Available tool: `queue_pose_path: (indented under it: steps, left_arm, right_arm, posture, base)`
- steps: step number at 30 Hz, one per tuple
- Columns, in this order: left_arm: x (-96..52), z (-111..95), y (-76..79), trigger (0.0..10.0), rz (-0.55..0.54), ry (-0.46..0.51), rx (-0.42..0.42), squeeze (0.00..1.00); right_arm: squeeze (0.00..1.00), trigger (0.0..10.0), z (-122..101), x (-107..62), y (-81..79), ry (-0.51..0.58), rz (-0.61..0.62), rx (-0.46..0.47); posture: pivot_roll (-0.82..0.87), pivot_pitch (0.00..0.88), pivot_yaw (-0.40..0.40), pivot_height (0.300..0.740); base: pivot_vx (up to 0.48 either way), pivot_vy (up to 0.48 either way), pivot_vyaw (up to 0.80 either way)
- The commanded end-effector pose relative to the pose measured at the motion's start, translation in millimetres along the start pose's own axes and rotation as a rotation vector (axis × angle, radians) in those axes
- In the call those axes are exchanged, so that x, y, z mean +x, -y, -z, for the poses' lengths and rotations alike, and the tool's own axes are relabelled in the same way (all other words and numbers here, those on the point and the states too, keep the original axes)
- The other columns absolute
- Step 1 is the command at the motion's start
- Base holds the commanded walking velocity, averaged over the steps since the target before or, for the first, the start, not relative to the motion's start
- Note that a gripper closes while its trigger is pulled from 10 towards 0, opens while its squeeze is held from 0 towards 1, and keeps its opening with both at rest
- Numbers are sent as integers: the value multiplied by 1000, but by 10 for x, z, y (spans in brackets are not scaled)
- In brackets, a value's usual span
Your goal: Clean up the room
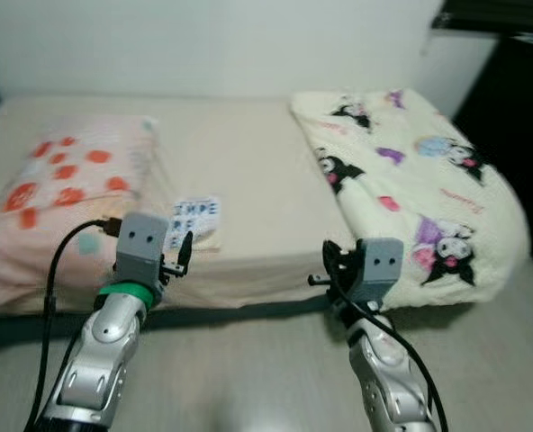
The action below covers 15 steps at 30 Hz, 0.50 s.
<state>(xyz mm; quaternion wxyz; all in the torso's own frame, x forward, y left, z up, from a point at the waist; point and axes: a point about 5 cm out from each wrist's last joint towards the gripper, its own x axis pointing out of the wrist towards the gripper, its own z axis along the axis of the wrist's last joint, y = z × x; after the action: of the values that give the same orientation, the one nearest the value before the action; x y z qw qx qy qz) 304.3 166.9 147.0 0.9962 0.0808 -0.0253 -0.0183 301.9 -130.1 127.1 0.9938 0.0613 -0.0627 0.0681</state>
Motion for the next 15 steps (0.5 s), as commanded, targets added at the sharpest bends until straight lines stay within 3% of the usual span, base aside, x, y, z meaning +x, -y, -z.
queue_pose_path:
  steps: [1, 11, 15]
  left_arm:
    - [-6, 32, 63, 10000, 25, -14, 5, 0]
    - [0, 38, 75, 10000, 31, -15, 4, 0]
    - [4, 38, 77, 10000, 31, -13, 5, 0]
  right_arm:
    - [0, 10000, 48, -38, 58, -21, 23, -9]
    - [0, 10000, 50, -42, 64, -24, 26, -11]
    - [0, 10000, 55, -39, 60, -28, 27, -13]
  posture:
    - [-25, 31, 3, 709]
    - [-27, 31, 5, 709]
    - [-27, 31, 5, 709]
  base:
    - [-337, 0, 0]
    - [-335, 0, 0]
    - [-133, 0, 0]
